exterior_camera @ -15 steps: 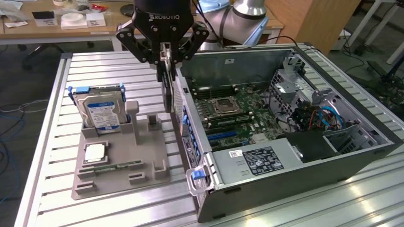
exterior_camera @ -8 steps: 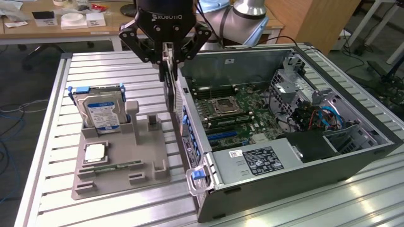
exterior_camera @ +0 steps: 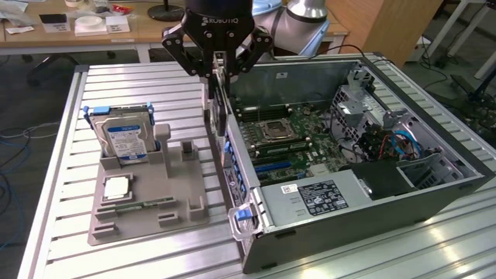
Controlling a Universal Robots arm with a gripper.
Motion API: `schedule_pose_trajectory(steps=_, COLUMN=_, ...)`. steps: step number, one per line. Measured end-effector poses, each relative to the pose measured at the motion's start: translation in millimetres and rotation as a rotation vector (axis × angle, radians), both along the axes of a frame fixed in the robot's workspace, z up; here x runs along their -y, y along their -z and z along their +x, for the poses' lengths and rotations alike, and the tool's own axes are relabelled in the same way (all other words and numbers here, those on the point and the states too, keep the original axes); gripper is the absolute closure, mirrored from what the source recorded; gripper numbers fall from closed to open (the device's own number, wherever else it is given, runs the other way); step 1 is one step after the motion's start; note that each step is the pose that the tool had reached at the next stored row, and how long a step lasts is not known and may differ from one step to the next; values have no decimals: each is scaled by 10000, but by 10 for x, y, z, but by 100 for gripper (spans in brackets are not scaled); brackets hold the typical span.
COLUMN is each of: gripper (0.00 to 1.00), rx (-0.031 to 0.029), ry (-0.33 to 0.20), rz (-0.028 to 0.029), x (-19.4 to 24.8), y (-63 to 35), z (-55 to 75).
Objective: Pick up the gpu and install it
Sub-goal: 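Pick up the gpu and move the gpu toward the slot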
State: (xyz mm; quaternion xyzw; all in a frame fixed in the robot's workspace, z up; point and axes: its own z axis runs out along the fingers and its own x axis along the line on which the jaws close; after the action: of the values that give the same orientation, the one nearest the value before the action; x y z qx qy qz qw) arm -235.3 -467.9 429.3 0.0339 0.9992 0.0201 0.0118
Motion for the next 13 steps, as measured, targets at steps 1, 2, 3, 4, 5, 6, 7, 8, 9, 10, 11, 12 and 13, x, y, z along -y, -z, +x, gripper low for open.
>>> schedule_pose_trajectory(steps=1, gripper=73, rx=0, ry=0, rz=0, x=0, y=0, z=14)
schedule_pose_trajectory(steps=2, gripper=73, rx=0, ry=0, rz=0, x=0, y=0, z=27)
schedule_pose_trajectory(steps=3, gripper=73, rx=0, ry=0, rz=0, x=0, y=0, z=41)
schedule_pose_trajectory(steps=4, gripper=73, rx=-1, ry=0, rz=0, x=0, y=0, z=54)
schedule_pose_trajectory(steps=5, gripper=73, rx=-1, ry=0, rz=0, x=0, y=0, z=68)
schedule_pose_trajectory(steps=6, gripper=73, rx=-1, ry=0, rz=0, x=0, y=0, z=81)
schedule_pose_trajectory(steps=7, gripper=73, rx=-1, ry=0, rz=-1, x=0, y=0, z=95)
schedule_pose_trajectory(steps=8, gripper=73, rx=-1, ry=0, rz=-1, x=0, y=0, z=109)
schedule_pose_trajectory(steps=9, gripper=73, rx=-1, ry=0, rz=0, x=0, y=0, z=122)
schedule_pose_trajectory(steps=10, gripper=73, rx=-1, ry=0, rz=0, x=0, y=0, z=137)
schedule_pose_trajectory(steps=11, gripper=73, rx=-1, ry=1, rz=0, x=0, y=0, z=155)
schedule_pose_trajectory(steps=12, gripper=73, rx=-1, ry=1, rz=0, x=-1, y=0, z=176)
schedule_pose_trajectory(steps=13, gripper=73, rx=-1, ry=0, rz=-1, x=0, y=-1, z=201)
